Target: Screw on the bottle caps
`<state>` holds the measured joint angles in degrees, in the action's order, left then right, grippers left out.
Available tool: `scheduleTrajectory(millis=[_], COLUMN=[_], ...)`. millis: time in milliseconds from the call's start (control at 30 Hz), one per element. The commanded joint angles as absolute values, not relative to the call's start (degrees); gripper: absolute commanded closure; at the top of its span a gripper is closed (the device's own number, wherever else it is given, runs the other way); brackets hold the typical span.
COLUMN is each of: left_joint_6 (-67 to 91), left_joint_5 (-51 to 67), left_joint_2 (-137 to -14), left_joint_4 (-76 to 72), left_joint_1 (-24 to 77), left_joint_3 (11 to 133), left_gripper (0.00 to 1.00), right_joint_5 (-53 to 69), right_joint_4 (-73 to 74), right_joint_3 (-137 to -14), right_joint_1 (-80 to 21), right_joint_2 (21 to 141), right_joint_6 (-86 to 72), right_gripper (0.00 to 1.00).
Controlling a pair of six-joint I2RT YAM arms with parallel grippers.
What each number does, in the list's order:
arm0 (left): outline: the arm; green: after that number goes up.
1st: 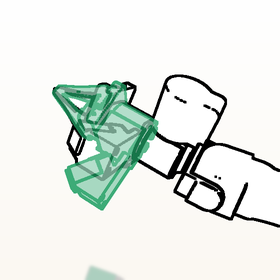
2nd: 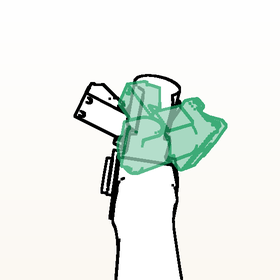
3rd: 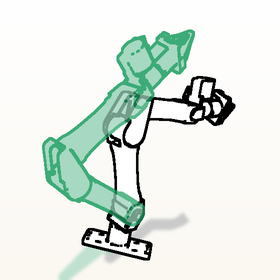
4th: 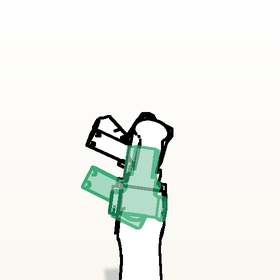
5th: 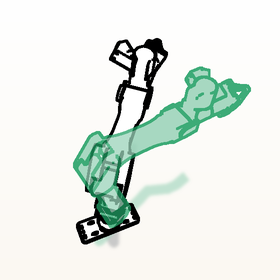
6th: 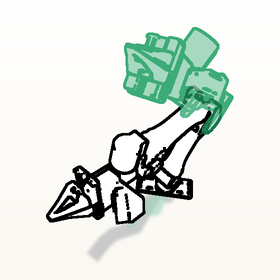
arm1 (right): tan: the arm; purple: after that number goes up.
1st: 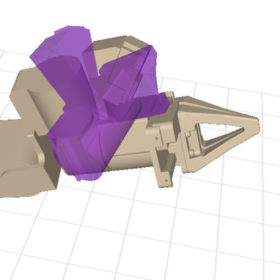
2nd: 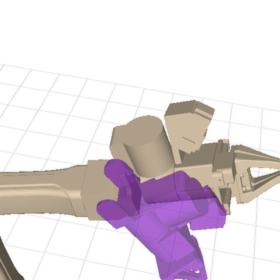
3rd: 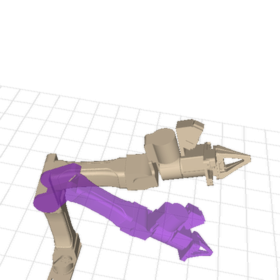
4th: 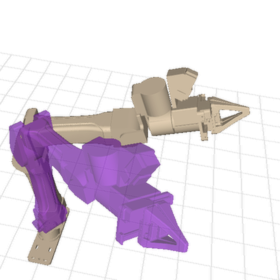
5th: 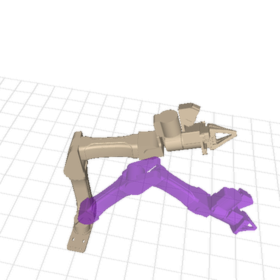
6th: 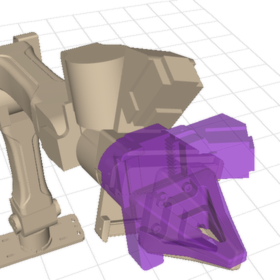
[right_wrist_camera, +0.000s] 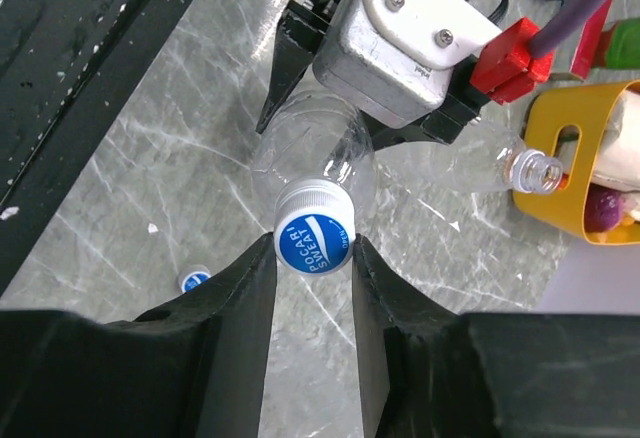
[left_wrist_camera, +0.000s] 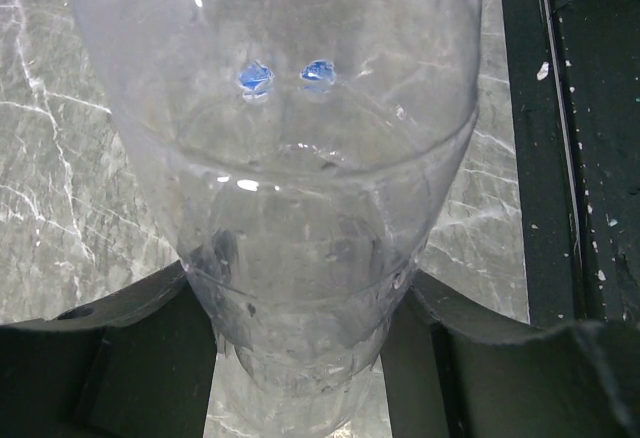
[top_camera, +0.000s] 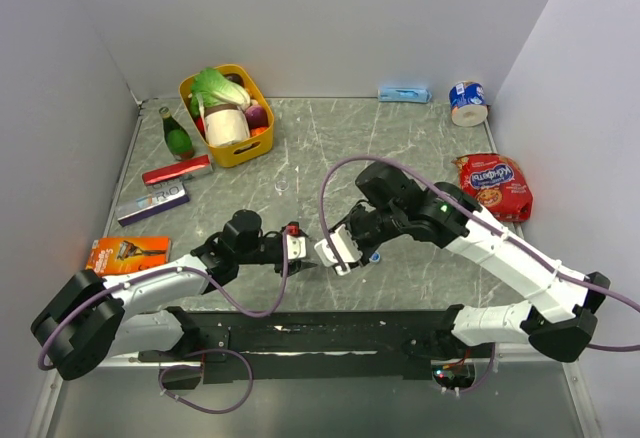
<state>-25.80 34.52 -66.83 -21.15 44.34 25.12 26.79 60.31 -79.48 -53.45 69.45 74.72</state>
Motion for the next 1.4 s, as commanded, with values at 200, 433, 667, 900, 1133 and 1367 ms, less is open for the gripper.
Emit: scheduleTrajectory(millis=[200, 433, 667, 900, 1133, 1367], left_joint_6=[-5.21, -0.45, 1.32, -7.81, -22.30, -27.42], left_joint_5=[21.04, 7.73, 11.76, 22.56, 30.32, 32.34], left_joint_2=[-64.17, -63.63, -63.99, -63.11, -64.07, -63.81], left_joint_4=[-32.69, -30.33, -23.47, -21.27, -17.93, -16.87], left_joint_1=[45.70, 51.59, 51.33, 49.40, 47.64, 47.37], left_joint_3=[28.12, 30.76, 29.53, 26.19, 28.04, 28.74], left_gripper=[0.99, 0.99, 0.99, 0.99, 0.99, 0.99], right_joint_5=[24.17, 40.36, 39.03, 36.40, 27.78, 28.83], right_joint_4=[56.59, 60.28, 70.01, 71.24, 52.76, 51.67], right_joint_3=[-85.86, -86.82, -107.98, -99.53, -79.63, -78.23], right_joint_1=[-51.69, -35.06, -35.25, -35.51, -44.82, -49.74], right_joint_2=[77.33, 83.23, 86.66, 75.99, 62.67, 63.02], right_joint_6=[32.26, -0.53, 13.57, 45.85, 61.34, 67.48], right_gripper=[0.88, 0.98, 0.33, 0.14, 0.25, 0.28])
